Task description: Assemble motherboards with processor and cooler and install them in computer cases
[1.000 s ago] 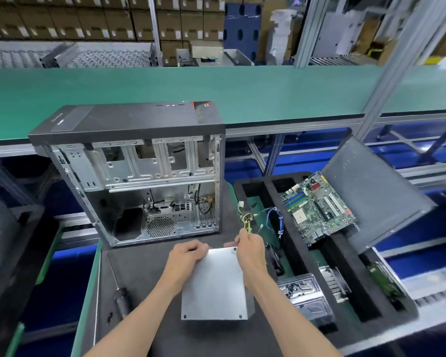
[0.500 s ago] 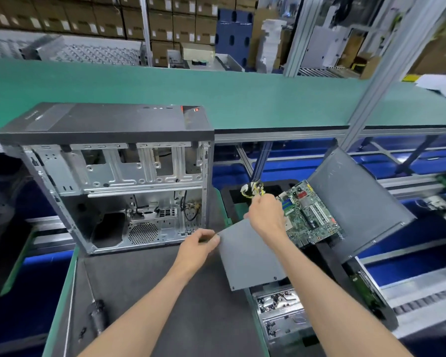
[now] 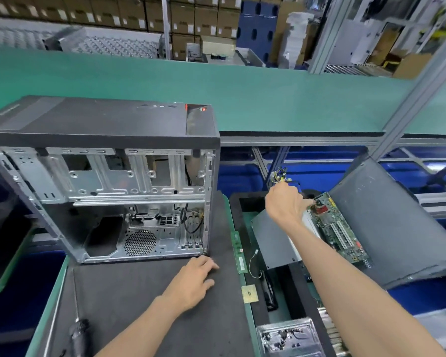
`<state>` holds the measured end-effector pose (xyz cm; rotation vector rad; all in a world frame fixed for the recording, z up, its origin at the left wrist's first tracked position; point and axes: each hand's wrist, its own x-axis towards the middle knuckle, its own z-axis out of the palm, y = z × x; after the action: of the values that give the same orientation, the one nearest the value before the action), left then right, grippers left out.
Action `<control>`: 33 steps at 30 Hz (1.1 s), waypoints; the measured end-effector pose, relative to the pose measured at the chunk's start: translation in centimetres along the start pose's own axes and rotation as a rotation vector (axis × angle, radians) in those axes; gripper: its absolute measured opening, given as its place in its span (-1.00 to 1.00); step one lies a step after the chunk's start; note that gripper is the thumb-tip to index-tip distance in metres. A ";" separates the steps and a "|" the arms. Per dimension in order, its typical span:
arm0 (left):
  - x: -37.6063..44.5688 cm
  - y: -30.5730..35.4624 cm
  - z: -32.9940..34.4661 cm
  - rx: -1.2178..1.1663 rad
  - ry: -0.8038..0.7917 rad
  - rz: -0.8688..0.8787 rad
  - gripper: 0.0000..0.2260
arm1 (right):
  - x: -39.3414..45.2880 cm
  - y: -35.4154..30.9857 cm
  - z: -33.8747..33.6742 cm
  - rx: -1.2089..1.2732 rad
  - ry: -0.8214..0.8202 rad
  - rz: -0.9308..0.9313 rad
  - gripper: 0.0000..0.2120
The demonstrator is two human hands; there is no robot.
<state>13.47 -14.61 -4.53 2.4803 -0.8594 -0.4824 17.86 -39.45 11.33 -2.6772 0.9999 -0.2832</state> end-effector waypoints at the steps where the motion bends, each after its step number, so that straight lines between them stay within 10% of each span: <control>1: 0.3 -0.1 0.3 0.042 0.003 0.018 -0.69 | 0.5 0.0 0.6 -0.016 -0.003 -0.002 -0.79; 33: 1.6 -2.2 2.8 0.264 0.189 0.200 -0.76 | 7.8 -2.4 8.1 -0.050 -0.112 0.027 -0.78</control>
<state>14.44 -14.93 -8.29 2.5833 -1.1388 -0.0673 27.33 -41.49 5.16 -2.6881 1.0204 -0.1023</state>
